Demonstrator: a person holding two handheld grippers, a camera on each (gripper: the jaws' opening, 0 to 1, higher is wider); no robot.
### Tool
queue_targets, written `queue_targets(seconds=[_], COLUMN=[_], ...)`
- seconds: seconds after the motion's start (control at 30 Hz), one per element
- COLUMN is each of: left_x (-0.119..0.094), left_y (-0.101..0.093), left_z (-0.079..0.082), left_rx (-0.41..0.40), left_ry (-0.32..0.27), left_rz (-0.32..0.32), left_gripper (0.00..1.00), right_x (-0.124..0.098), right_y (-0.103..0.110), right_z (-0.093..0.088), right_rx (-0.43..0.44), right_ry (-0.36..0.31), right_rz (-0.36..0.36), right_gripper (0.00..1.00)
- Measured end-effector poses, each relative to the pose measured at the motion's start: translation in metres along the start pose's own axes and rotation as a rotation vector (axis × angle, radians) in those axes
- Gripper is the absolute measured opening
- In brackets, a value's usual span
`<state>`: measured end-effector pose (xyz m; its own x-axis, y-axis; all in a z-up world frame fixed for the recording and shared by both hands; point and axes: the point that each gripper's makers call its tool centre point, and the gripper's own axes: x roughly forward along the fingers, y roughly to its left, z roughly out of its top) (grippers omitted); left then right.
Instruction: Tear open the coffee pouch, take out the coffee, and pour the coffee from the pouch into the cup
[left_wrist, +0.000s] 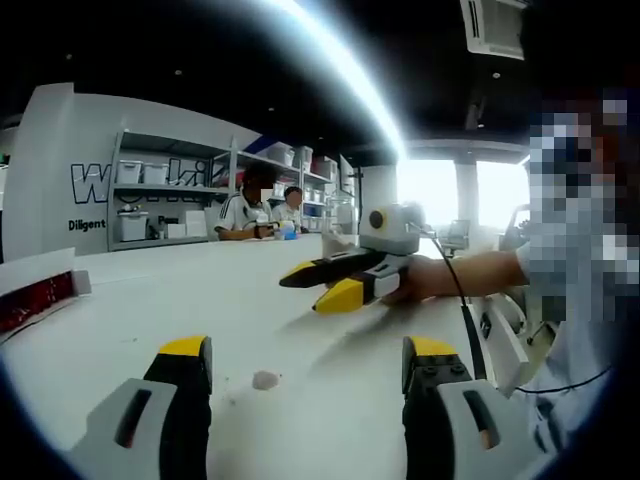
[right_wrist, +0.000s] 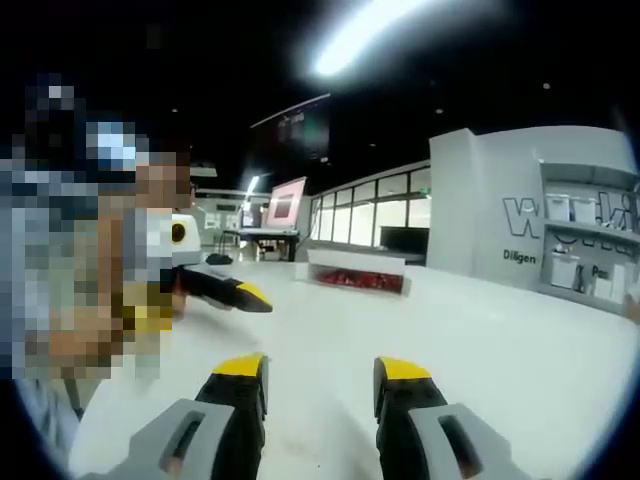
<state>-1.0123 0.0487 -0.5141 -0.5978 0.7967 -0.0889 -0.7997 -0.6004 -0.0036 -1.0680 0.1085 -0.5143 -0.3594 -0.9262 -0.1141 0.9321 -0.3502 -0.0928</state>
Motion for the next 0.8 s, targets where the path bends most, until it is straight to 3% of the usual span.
queue_targets(seconds=[0.8], left_x=[-0.0001], left_y=[0.0022], left_z=[-0.0006], left_rx=[-0.003], left_ry=[0.004], left_rz=[0.009], left_gripper=[0.79], right_x=[0.0072], right_y=[-0.0017], right_z=[0.0008], right_rx=[0.009], right_ry=[0.004], right_rz=[0.002], right_gripper=[0.43])
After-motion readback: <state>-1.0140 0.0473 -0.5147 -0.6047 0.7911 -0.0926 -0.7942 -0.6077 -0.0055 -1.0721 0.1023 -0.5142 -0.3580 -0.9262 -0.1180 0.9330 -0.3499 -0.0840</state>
